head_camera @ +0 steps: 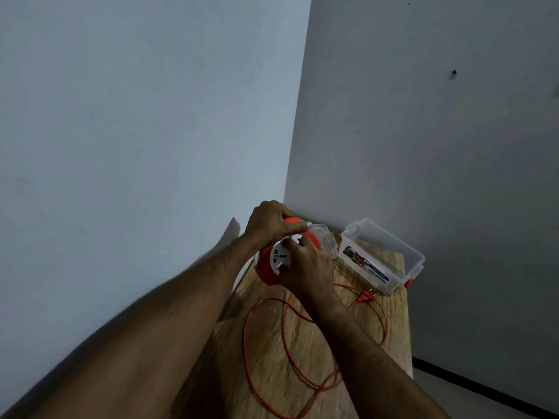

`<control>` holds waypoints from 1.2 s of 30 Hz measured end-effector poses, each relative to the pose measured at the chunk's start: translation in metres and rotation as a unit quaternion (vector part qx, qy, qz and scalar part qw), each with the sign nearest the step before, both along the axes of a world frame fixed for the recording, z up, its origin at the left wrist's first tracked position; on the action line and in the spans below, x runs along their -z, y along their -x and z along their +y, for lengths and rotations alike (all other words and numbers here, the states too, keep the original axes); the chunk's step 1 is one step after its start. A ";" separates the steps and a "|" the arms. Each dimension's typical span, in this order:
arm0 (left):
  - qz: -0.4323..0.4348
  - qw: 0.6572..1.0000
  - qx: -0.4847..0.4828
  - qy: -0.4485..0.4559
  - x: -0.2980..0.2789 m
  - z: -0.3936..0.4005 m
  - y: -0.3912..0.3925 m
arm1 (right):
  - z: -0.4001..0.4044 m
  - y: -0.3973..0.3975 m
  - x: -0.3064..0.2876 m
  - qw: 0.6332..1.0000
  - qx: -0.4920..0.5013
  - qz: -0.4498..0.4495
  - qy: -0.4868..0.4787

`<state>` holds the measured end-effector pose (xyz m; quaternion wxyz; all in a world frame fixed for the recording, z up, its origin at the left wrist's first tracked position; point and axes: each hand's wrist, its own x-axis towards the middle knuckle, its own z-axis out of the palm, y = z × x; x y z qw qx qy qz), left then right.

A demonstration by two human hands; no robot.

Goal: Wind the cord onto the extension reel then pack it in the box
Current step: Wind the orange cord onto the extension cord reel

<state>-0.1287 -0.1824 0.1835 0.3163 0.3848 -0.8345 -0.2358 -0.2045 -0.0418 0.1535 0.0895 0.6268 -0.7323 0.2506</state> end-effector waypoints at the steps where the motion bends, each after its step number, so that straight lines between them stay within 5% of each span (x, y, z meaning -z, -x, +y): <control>1: -0.005 1.000 0.001 0.009 -0.001 0.000 0.000 | -0.001 -0.001 0.001 1.000 -0.004 -0.014 0.011; 5: -0.006 1.000 0.000 0.015 0.000 -0.001 -0.003 | -0.002 -0.008 0.007 0.980 0.022 -0.180 0.083; 9: 0.013 1.000 -0.025 0.001 -0.002 0.004 -0.003 | -0.009 -0.022 0.014 0.875 0.164 -0.423 0.169; 10: 0.015 0.999 -0.030 0.004 -0.001 0.005 -0.001 | -0.013 -0.024 0.014 0.819 0.215 -0.508 0.158; 13: -0.009 0.999 -0.017 0.039 0.002 0.008 0.003 | -0.026 -0.025 0.004 0.570 0.290 -0.766 0.070; 15: -0.028 0.999 -0.009 0.045 0.006 0.005 0.000 | -0.030 -0.020 0.000 0.472 0.264 -0.839 0.059; 17: -0.019 0.999 -0.028 0.014 0.007 0.001 -0.007 | -0.024 -0.016 -0.001 0.513 0.229 -0.826 0.048; 19: -0.003 0.999 -0.037 -0.015 0.005 -0.002 -0.012 | -0.009 -0.017 -0.001 0.645 0.209 -0.733 0.055; 22: 0.005 0.999 -0.031 -0.017 -0.001 -0.003 -0.013 | 0.014 -0.018 -0.002 0.887 0.174 -0.404 0.138; 24: 0.004 0.999 -0.034 -0.013 -0.002 -0.004 -0.012 | 0.023 -0.018 -0.007 0.966 0.123 -0.173 0.147; 27: 0.029 0.999 -0.041 -0.018 0.001 -0.001 -0.007 | 0.021 -0.021 -0.005 0.996 0.070 0.000 0.057; 30: 0.045 0.998 -0.035 -0.017 0.003 0.003 0.001 | 0.015 -0.023 -0.004 0.998 0.065 0.003 -0.020; 36: 0.044 0.998 -0.034 -0.017 0.002 -0.004 -0.003 | 0.010 -0.011 -0.006 0.999 0.030 -0.030 -0.025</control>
